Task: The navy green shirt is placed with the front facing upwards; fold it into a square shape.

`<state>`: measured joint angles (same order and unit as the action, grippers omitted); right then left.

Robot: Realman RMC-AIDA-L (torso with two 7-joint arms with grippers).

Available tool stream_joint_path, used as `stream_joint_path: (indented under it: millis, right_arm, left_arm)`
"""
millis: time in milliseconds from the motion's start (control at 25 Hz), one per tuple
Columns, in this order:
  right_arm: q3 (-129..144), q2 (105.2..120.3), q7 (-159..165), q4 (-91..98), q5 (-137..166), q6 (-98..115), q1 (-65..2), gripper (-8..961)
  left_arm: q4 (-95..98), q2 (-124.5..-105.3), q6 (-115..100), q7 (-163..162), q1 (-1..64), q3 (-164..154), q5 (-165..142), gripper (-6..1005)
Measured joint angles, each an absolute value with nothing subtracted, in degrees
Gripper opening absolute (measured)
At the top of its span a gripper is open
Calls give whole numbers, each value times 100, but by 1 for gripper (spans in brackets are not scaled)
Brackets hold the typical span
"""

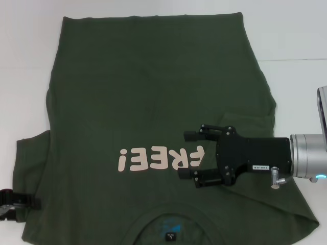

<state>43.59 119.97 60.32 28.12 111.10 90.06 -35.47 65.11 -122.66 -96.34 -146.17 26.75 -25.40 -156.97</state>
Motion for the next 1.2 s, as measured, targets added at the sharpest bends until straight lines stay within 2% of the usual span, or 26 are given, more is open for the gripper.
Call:
stream_joint_path:
  millis: [280, 520, 680, 920, 1040, 1200]
  right_arm:
    - [4359, 11997, 6044, 2812, 11110, 9021, -3534, 900]
    - [4359, 11997, 6054, 2813, 11110, 9027, -3533, 899]
    - [4359, 11997, 6056, 2812, 11110, 9027, -3533, 899]
    - [4359, 11999, 6056, 2812, 11109, 9027, -3533, 900]
    - [4359, 12004, 6056, 2813, 11110, 9027, -3533, 900]
    - [4348, 12006, 6056, 2812, 11110, 9026, -3533, 900]
  left_arm:
    - [6518, -12295, -9600, -14562, 2692, -2573, -15697, 714]
    - [6566, -12307, -9561, -14558, 2707, -2689, -15697, 569]
    - [6580, -12306, -9536, -14549, 2726, -2714, -15697, 337]
    - [6583, -12305, -9470, -14547, 2727, -2844, -15735, 119]
    - [6583, -12305, -9436, -14550, 2726, -2871, -15741, 82]
    - [6590, -12305, -9399, -14543, 2724, -2877, -15742, 86]
